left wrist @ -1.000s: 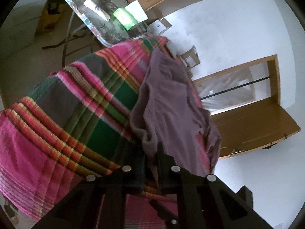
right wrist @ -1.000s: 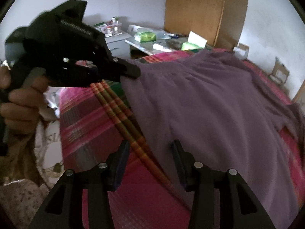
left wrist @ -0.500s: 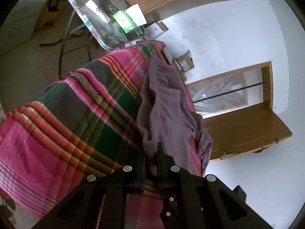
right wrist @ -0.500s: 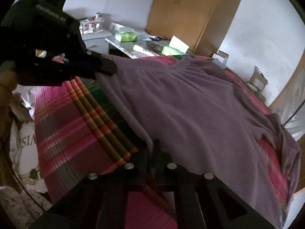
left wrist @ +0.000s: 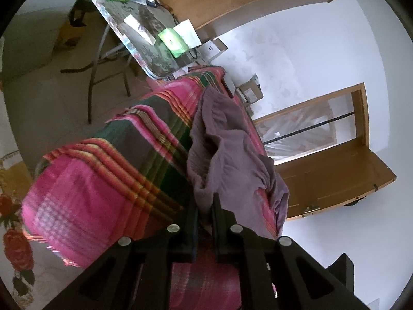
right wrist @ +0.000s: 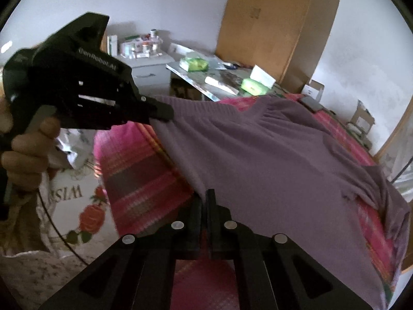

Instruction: Fold clothes

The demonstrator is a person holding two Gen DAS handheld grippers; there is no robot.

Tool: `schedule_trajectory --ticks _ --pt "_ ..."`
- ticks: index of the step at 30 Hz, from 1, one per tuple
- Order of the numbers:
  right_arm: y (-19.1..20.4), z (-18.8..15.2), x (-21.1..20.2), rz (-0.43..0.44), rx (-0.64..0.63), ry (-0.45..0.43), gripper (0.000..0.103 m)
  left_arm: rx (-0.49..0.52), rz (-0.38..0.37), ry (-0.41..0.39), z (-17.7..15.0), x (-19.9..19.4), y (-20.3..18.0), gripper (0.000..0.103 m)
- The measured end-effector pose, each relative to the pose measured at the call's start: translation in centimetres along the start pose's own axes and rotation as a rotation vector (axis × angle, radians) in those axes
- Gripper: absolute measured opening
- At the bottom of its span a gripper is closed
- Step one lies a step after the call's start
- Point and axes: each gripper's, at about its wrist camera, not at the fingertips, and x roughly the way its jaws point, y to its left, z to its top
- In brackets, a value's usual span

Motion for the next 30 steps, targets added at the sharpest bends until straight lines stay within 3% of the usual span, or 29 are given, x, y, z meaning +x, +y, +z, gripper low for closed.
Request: schedule_trajectory --ticks 5,9,13,17,19,20,23,26,30 --pt "0.2 -0.7 1.9 0.051 0.020 0.046 0.003 -0.041 0.081 0.035 -0.3 1.2 1.8 0.009" --pt "-0.5 -1.2 2.9 0.099 0.044 0.083 0.007 0.006 0.136 0.056 -0.4 1.5 1.3 0.012" --pt "-1.4 -0.8 2.4 0.170 0.055 0.090 0.014 0.092 0.215 0.002 0.2 0.1 -0.2 0.014" --pt "-2.6 -0.4 1.6 0.297 0.094 0.115 0.024 0.139 0.274 -0.062 1.9 -1.8 -1.7 0.015" --pt "-3.3 0.2 0.6 0.336 0.087 0.122 0.025 0.167 0.278 -0.078 3.2 -2.0 -2.7 0.025" --pt "-3.7 0.5 0.2 0.355 0.083 0.126 0.025 0.188 0.282 -0.077 3.9 -1.8 -3.4 0.025" --pt "-5.9 2.2 -1.6 0.329 0.078 0.100 0.025 0.225 0.288 -0.030 6.5 0.1 -5.7 0.025" --pt "-9.6 4.2 -3.7 0.271 0.112 0.054 0.025 0.340 0.295 0.003 8.7 2.7 -9.2 0.026" --pt "-16.2 7.2 -7.9 0.119 0.178 -0.045 0.025 0.572 0.317 0.057 11.1 6.3 -14.9 0.026"
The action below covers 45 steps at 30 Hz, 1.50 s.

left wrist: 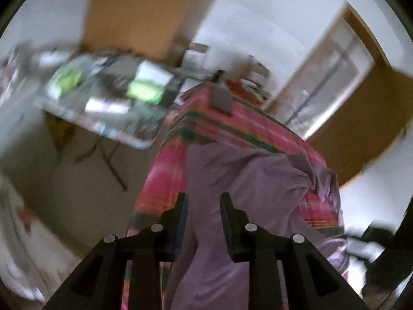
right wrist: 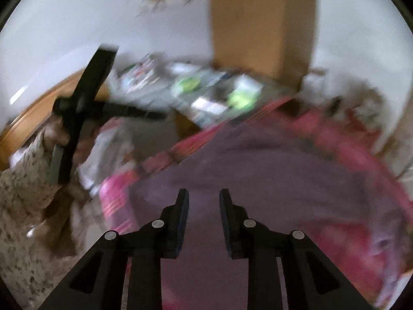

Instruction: Fold clothes

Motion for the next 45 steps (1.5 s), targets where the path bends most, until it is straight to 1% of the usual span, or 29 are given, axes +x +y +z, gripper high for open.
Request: schedule_trajectory --ticks 1,4,5,6,7,8,9,10,12,13,15,16,18,22,24,28,30,32,33,34,35,37,39,42,45 --pt "-1.5 1.2 -1.5 -0.045 0.014 -0.035 0.025 0.054 0.001 0.005 1.2 0.4 -1.0 0.026" --pt "-4.8 4.4 -4.6 -0.141 0.007 -0.117 0.025 0.178 0.018 0.006 4.0 1.5 -3.2 0.026" --pt "-5.5 5.2 -5.2 -0.172 0.006 -0.140 0.026 0.206 0.006 0.018 4.5 2.5 -3.6 0.026" --pt "-6.5 6.1 -5.2 -0.195 -0.007 -0.158 0.029 0.230 -0.010 0.032 4.9 3.7 -3.9 0.029" --pt "-7.5 6.9 -5.2 -0.219 -0.020 -0.177 0.032 0.255 -0.026 0.046 5.3 4.8 -4.2 0.035" --pt "-8.6 7.4 -4.5 -0.206 -0.006 -0.172 0.033 0.279 -0.041 0.061 5.7 6.0 -4.6 0.037" --pt "-10.3 7.6 -2.6 -0.152 0.041 -0.127 0.033 0.295 -0.037 0.090 5.6 7.2 -4.7 0.037" --pt "-11.4 7.5 -1.3 -0.120 0.079 -0.091 0.033 0.299 -0.022 0.126 5.4 8.7 -4.5 0.037" --pt "-13.3 6.5 2.5 -0.096 0.127 -0.028 0.033 0.309 0.016 0.198 4.9 11.9 -4.1 0.037" --pt "-13.9 5.9 4.9 -0.113 0.115 0.014 0.033 0.315 0.028 0.219 4.8 13.2 -3.9 0.037" --pt "-14.7 4.7 8.7 -0.123 0.114 0.081 0.033 0.355 0.058 0.233 4.7 14.8 -3.9 0.037" --pt "-15.3 4.3 10.3 -0.105 0.135 0.105 0.033 0.377 0.073 0.239 4.6 15.6 -3.9 0.037" --pt "-16.1 3.3 12.4 -0.052 0.177 0.134 0.033 0.420 0.105 0.251 4.6 17.1 -4.0 0.037" --pt "-17.8 2.1 15.3 -0.023 0.221 0.162 0.033 0.481 0.142 0.268 4.9 19.2 -4.0 0.037" --pt "-18.3 1.7 16.2 0.008 0.258 0.172 0.033 0.470 0.143 0.273 5.4 20.0 -3.6 0.037" --pt "-18.8 0.9 17.3 0.038 0.272 0.179 0.033 0.462 0.081 0.294 5.4 21.1 -3.5 0.037" --pt "-18.8 0.6 17.7 0.043 0.271 0.189 0.033 0.460 0.071 0.311 5.2 21.6 -3.4 0.037" --pt "-18.9 0.3 18.1 0.048 0.276 0.195 0.033 0.443 0.046 0.308 5.2 21.7 -3.1 0.022" --pt "-19.0 0.1 18.2 0.051 0.281 0.196 0.033 0.437 0.044 0.305 5.2 21.7 -3.0 0.009" --pt "-19.0 0.0 18.3 0.054 0.286 0.196 0.033 0.431 0.045 0.302 5.3 21.7 -2.9 0.006" --pt "-19.1 0.0 18.4 0.053 0.290 0.195 0.033 0.418 0.052 0.291 5.5 21.6 -2.6 0.005" --pt "-19.3 -0.2 18.6 0.059 0.304 0.194 0.033 0.388 0.070 0.266 6.0 21.2 -2.1 0.003" --pt "-19.6 -0.4 18.6 0.058 0.316 0.192 0.033 0.351 0.092 0.222 6.6 20.6 -1.5 0.003" --pt "-19.9 -0.7 18.5 0.063 0.333 0.183 0.033 0.263 0.127 0.166 7.6 19.9 0.1 0.003" --pt "-20.3 -1.0 18.4 0.069 0.355 0.174 0.033 0.209 0.147 0.176 7.8 20.6 1.4 0.003"
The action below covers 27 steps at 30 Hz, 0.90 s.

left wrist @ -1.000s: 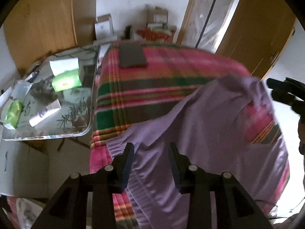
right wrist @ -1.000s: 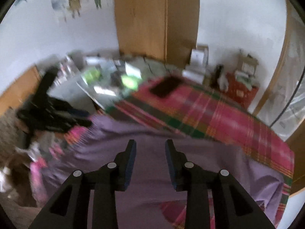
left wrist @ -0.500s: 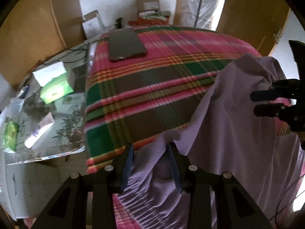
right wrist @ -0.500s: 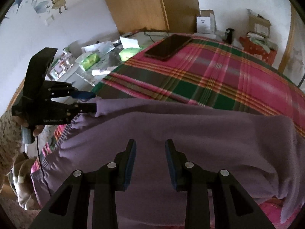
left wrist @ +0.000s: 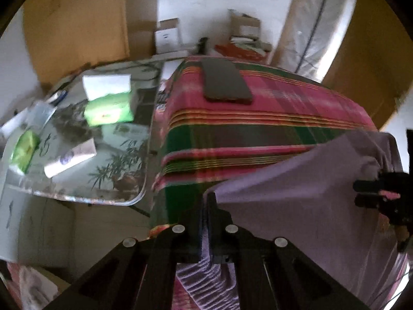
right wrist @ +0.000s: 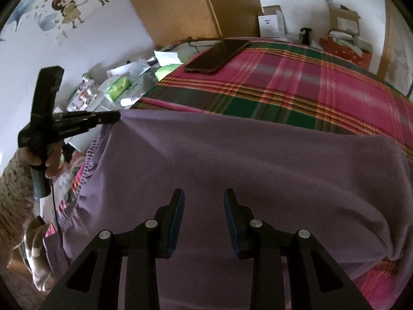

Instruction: Fold clothes

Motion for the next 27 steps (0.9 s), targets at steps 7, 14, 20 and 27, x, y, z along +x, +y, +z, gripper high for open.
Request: schedule_trajectory --ticks 7,14,20,27 --pt "-1.2 -0.8 -1.4 0.004 0.039 -0.039 0.033 -0.029 0.025 0.021 -0.2 1.0 -0.3 0.004" --pt "-3.6 -3.4 -6.5 -0.042 0.112 -0.134 0.033 -0.056 0.049 0.026 -0.6 -0.9 -1.3 0.007" --pt "-7.3 -7.2 -12.0 -0.151 0.220 -0.215 0.033 0.008 0.013 -0.032 -1.5 -5.0 -5.2 0.012" --pt "-12.6 -13.0 -18.4 -0.312 0.355 -0.278 0.033 0.180 -0.098 -0.047 -2.4 -7.4 -14.3 0.019"
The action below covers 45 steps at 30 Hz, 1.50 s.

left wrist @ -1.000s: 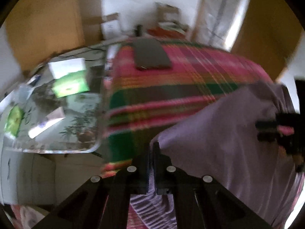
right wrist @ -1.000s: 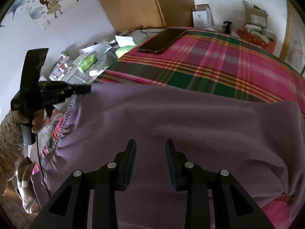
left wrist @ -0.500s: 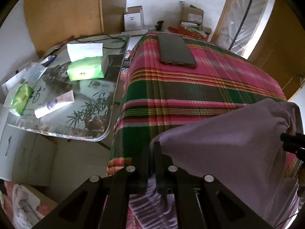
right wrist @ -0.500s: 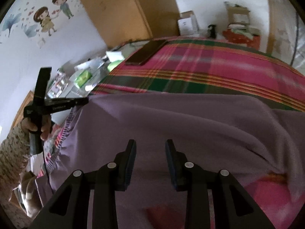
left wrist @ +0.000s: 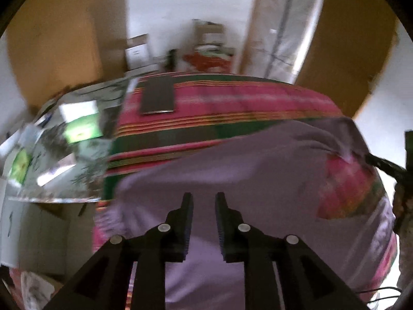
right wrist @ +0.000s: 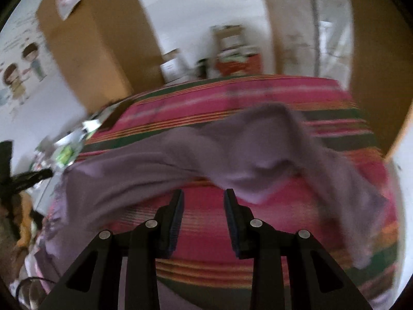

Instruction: Fold clothes

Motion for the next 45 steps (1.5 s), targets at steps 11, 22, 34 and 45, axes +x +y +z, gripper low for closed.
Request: schedule_trajectory --ticks 11,22,34,45 --pt "-6.2 -1.8 -2.4 -0.277 -0.052 -0.027 0.034 0.254 -0.052 0.093 0.6 6.3 -13.7 0.020" --pt "-7.5 -2.2 1.6 -0.394 -0.248 0.039 0.034 0.399 0.068 0.148 0.9 12.5 -19.1 0.020" --pt "-10.7 1.3 2.4 -0.421 -0.211 -0.062 0.007 0.370 0.015 0.127 1.4 12.5 -18.9 0.007" --pt "-13.8 6.6 3.2 -0.529 -0.147 -0.088 0.007 0.352 -0.065 0.083 2.1 10.4 -17.6 0.004"
